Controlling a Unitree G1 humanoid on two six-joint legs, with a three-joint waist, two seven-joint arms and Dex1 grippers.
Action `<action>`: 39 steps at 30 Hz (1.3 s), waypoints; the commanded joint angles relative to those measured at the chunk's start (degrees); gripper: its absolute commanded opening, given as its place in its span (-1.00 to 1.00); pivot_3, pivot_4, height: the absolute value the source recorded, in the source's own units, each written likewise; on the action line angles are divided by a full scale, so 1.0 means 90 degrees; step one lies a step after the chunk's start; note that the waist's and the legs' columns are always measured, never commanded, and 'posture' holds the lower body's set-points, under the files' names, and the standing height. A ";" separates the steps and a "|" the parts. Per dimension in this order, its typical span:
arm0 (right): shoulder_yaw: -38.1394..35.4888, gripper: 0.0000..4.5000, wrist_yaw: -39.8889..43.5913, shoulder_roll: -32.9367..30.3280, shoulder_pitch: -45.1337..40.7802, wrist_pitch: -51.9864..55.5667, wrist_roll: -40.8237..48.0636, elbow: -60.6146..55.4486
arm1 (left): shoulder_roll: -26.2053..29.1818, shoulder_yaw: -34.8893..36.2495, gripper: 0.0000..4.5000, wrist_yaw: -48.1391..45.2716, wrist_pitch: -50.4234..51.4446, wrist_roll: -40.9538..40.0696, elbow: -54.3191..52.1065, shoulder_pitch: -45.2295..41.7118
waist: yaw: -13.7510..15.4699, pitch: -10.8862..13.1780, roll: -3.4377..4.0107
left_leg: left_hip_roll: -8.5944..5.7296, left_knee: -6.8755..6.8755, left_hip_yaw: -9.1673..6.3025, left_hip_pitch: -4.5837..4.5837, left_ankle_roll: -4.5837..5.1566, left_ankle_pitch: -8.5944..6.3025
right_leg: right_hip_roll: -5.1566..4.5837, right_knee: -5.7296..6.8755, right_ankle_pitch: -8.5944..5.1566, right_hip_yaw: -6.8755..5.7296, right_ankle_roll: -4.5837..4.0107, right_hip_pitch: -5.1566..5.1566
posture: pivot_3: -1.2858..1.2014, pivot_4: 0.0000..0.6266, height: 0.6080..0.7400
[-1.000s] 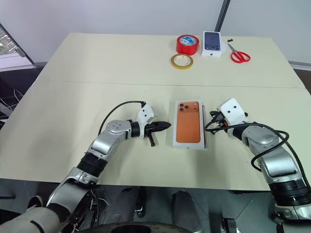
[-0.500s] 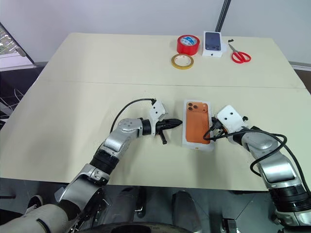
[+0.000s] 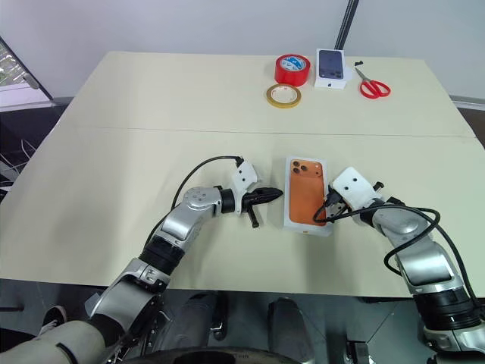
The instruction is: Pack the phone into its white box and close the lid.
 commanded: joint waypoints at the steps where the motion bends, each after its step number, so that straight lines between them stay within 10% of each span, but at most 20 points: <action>1: -0.0655 -0.99 0.0092 0.0185 -0.0369 -0.0141 0.0492 -0.0061 | -0.0246 0.0429 -1.00 0.0116 0.0164 -0.0470 -0.0405 -0.0522 | 0.0003 0.0001 -0.0001 | 0.0000 0.0000 0.0000 0.0000 0.0000 0.0000 | 0.0000 0.0001 0.0000 0.0000 0.0000 0.0000 | 0.03 -0.52 0.82; 19: 0.0039 -0.99 0.0677 0.0340 0.0385 0.0580 0.0461 -0.0409 | -0.0279 -0.0441 -1.00 -0.0500 0.0314 0.0496 0.1714 -0.1055 | -0.0008 -0.0044 -0.0026 | 0.0000 0.0004 -0.0017 0.0113 0.0027 -0.0025 | 0.0002 -0.0047 -0.0011 -0.0019 0.0011 0.0154 | 0.03 -0.52 0.82; 22: -0.0304 -0.61 0.1012 0.0487 0.0226 0.1052 0.1183 -0.0550 | -0.0185 -0.0210 -0.60 -0.0506 0.0283 0.0348 0.1417 -0.0971 | -0.0007 -0.0055 -0.0023 | 0.0004 -0.0013 -0.0018 0.0142 0.0026 -0.0027 | -0.0012 -0.0064 -0.0010 -0.0017 0.0010 0.0181 | 0.03 -0.52 0.82; 29: -0.0965 0.95 0.1663 0.0407 -0.0121 0.0562 0.1932 -0.0654 | 0.0854 0.0827 0.94 -0.0884 0.0906 -0.0694 -0.0932 -0.0541 | -0.0138 -0.0048 0.0000 | 0.0002 -0.0046 -0.0010 0.0116 0.0014 -0.0019 | -0.0029 -0.0058 -0.0008 -0.0002 0.0009 0.0130 | 0.03 -0.52 0.82; 39: -0.1734 0.99 0.2828 -0.0270 0.0571 -0.0948 0.1981 -0.0119 | 0.3035 0.1731 0.98 -0.1223 0.0853 -0.1045 -0.2581 0.1268 | -0.0029 -0.0046 0.0006 | -0.0006 -0.0057 -0.0009 0.0115 -0.0001 -0.0008 | -0.0039 -0.0063 -0.0008 -0.0008 0.0009 0.0132 | 0.03 -0.52 0.82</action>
